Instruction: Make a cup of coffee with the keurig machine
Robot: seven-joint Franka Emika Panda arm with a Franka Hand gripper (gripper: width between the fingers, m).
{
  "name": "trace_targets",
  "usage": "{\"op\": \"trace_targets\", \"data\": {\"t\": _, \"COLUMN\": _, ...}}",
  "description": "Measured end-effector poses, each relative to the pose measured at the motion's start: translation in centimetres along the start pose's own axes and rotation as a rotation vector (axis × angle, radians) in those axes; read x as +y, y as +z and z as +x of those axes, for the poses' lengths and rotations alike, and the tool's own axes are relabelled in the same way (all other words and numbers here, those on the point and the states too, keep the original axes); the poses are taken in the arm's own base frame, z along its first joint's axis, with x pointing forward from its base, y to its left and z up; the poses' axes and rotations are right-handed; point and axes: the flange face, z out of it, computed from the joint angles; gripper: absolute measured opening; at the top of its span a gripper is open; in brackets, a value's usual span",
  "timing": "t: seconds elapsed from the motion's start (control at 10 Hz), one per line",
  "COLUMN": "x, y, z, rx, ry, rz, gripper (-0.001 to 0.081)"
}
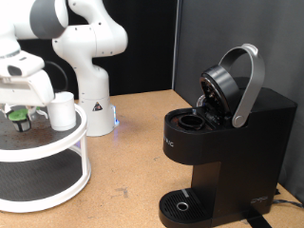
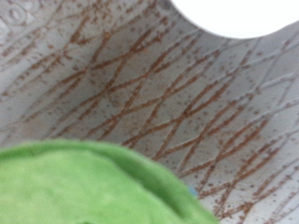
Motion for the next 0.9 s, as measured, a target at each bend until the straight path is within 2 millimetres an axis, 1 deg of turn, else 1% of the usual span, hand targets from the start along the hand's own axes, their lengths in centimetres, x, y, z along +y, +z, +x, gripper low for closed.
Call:
{"op": "trace_targets", "data": {"t": 0.4, "x": -0.5, "y": -4.2, "z": -0.6, "rx": 0.049, "ry": -0.049, "rz": 0.000, "gripper": 0.0476}}
{"op": "trace_targets", "data": {"t": 0.5, "x": -0.5, "y": -4.1, "z": -0.6, "rx": 0.049, "ry": -0.039, "rz": 0.001, "gripper": 0.0476}}
{"op": "trace_targets", "data": {"t": 0.7, "x": -0.1, "y": -4.2, "z": -0.2, "rx": 0.124, "ry": 0.063, "rz": -0.045, "gripper": 0.0476}}
{"op": "trace_targets", "data": {"t": 0.9, "x": 1.2, "y": -5.8, "z": 0.3, "rx": 0.260, "ry": 0.231, "rz": -0.143, "gripper": 0.0476}}
